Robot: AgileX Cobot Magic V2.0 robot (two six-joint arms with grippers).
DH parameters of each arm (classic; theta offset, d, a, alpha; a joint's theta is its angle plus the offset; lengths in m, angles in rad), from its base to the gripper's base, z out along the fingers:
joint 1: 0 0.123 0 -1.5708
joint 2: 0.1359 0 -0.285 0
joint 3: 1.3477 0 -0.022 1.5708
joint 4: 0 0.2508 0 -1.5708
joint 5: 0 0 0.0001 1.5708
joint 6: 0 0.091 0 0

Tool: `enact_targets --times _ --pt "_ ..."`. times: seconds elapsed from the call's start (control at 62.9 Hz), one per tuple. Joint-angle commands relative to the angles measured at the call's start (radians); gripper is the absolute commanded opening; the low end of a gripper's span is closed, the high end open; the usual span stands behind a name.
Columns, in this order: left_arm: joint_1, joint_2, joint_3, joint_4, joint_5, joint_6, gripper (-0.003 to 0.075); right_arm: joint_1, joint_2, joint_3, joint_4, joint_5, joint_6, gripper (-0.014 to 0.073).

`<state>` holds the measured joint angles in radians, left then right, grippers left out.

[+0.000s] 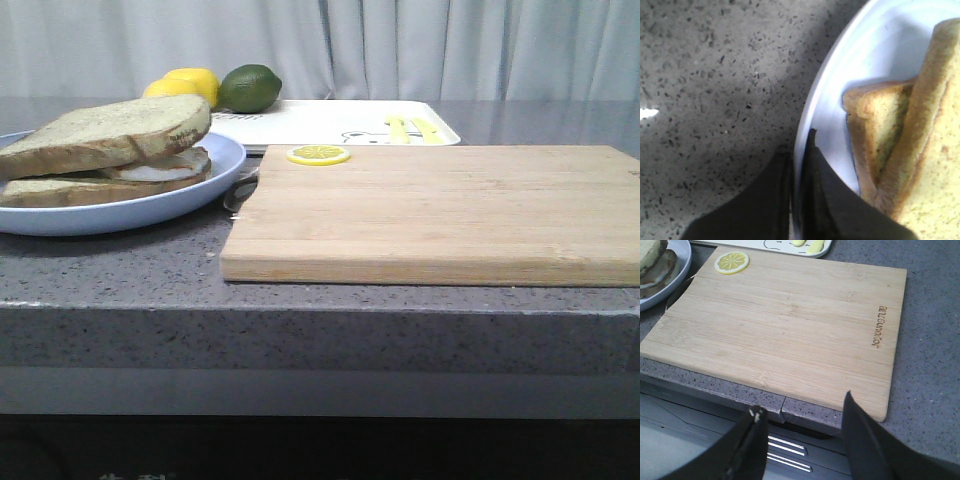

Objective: Place bread and move sandwich to tray
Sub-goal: 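Move the left gripper to the blue plate rim and grasp it, then lift the plate with the left gripper and carry it over the white tray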

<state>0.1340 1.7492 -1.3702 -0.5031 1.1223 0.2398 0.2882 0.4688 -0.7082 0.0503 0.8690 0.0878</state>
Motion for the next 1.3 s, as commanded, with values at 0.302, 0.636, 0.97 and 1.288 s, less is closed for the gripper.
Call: enact_targets --times 0.302,0.636,0.97,1.288 --pt "-0.001 -0.045 -0.125 -0.110 0.106 0.031 -0.0020 -0.007 0.005 -0.025 -0.005 -0.064 -0.005 0.0371" --pt "-0.001 -0.045 -0.256 -0.300 0.122 0.031 -0.0020 -0.007 0.005 -0.025 -0.005 -0.064 -0.005 0.0371" --pt "-0.051 0.043 -0.405 -0.333 0.078 -0.047 -0.0020 -0.007 0.005 -0.025 -0.005 -0.064 -0.005 0.0371" --pt "-0.101 0.250 -0.681 -0.298 0.075 -0.192 -0.0020 -0.007 0.005 -0.025 -0.005 -0.064 -0.005 0.0371"
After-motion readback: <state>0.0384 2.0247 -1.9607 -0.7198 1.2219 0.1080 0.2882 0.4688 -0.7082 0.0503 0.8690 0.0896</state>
